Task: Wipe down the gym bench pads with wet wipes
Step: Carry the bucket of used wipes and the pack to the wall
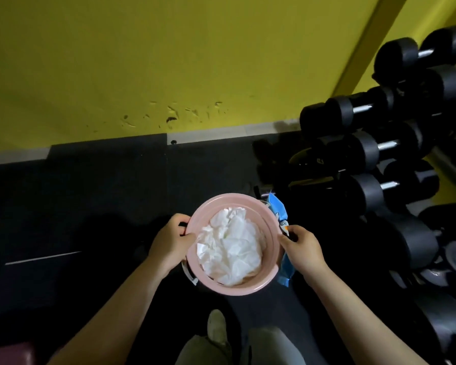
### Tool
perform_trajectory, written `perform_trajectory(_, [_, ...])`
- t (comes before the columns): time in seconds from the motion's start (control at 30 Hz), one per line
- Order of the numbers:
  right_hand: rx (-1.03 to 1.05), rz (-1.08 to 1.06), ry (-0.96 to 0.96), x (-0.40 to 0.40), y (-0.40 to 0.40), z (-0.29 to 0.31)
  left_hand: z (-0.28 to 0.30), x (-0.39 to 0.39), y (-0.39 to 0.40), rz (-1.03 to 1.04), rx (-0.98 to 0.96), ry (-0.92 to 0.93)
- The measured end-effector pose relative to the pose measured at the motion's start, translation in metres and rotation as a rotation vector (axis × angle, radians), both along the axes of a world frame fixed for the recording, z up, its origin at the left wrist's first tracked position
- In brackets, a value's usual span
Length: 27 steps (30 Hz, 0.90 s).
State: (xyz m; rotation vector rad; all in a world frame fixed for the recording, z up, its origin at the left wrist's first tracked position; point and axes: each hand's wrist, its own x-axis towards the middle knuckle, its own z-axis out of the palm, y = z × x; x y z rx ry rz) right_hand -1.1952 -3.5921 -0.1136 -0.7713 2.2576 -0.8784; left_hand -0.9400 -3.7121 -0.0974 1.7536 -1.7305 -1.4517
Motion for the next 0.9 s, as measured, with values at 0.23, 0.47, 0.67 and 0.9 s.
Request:
perform_trajectory(0.23, [-0.009, 0.124, -0.029, -0.064, -0.153, -0.007, -0.008, -0.048, -0.132, 0.094, 0.004, -0.032])
perform_trajectory(0.47, [0.035, 0.301, -0.048, -0.135, -0.307, -0.026, -0.031, -0.111, -0.255, 0.269, -0.032, -0.057])
perform_trajectory(0.67, [0.062, 0.409, -0.086, -0.171, -0.431, -0.025, -0.038, -0.141, -0.345, 0.438, -0.021, 0.045])
perform_trajectory(0.9, [0.106, 0.387, -0.16, -0.17, -0.582, -0.044, -0.068, -0.152, -0.48, 0.54, -0.016, 0.043])
